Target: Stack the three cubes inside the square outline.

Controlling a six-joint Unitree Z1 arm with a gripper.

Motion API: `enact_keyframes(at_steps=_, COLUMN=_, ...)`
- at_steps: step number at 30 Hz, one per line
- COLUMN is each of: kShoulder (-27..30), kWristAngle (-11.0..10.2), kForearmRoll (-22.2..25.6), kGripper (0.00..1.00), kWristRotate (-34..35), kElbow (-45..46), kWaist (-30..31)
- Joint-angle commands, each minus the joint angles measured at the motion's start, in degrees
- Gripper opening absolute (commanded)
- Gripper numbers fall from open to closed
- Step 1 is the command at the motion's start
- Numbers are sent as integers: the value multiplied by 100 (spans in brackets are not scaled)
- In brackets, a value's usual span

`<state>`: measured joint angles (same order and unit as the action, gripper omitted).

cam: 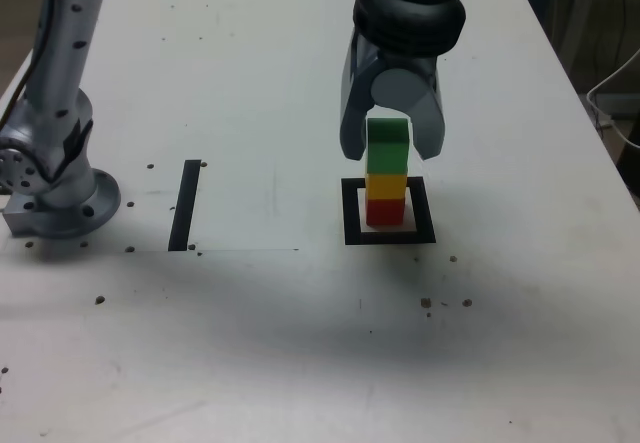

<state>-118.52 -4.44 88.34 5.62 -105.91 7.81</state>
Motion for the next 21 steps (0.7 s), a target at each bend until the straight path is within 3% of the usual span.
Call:
enact_keyframes(at_steps=1, kShoulder=7, kWristAngle=-30, kForearmRoll=62, kGripper=100, kWristRotate=11, kElbow=12, kWaist=10)
enact_keyframes(at_steps=11, kShoulder=658, kWristAngle=-143, kForearmRoll=133, kGripper=100, kWristRotate=87, kElbow=284, kWaist=10)
enact_keyframes(at_steps=21, kShoulder=1613, kWristAngle=-31, kForearmRoll=71, kGripper=100, kWristRotate=43, kElbow=1198, kWaist=10)
